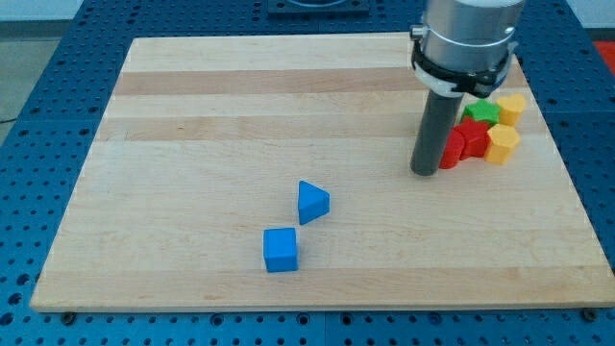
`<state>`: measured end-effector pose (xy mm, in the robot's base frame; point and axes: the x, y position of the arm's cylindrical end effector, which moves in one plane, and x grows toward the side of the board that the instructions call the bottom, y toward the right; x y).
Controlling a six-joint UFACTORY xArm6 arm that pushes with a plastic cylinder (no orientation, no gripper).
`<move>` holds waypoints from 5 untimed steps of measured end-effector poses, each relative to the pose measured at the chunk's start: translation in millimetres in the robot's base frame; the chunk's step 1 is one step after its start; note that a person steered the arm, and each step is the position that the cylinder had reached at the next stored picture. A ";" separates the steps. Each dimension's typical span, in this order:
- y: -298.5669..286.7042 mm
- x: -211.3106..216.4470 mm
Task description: Push the blue cube into the blue triangle
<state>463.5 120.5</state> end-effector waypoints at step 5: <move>-192.6 113.8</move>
<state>577.3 -72.1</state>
